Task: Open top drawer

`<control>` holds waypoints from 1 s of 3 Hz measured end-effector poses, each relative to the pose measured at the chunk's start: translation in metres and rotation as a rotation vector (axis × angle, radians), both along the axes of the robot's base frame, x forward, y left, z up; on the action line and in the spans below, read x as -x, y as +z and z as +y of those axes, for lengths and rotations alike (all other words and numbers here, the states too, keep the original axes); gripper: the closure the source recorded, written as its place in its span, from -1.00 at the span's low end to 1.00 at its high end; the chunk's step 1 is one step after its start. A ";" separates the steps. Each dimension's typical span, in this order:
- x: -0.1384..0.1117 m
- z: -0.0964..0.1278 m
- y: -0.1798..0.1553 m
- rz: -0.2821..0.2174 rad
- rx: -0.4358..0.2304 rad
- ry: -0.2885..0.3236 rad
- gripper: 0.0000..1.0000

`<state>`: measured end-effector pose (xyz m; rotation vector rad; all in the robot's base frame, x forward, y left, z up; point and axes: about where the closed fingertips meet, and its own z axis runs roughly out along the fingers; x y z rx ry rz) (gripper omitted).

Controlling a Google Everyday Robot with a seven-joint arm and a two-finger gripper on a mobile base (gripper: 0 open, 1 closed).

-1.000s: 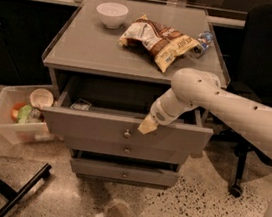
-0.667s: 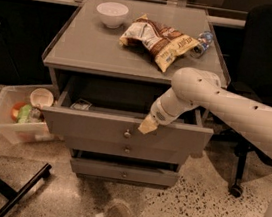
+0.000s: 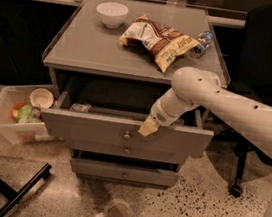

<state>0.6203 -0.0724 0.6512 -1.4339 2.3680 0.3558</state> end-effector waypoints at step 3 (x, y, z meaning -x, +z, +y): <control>0.031 0.011 -0.006 0.154 0.016 0.106 -1.00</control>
Offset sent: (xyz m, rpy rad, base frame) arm -0.0144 0.0147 -0.0179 -0.0280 0.1400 0.0863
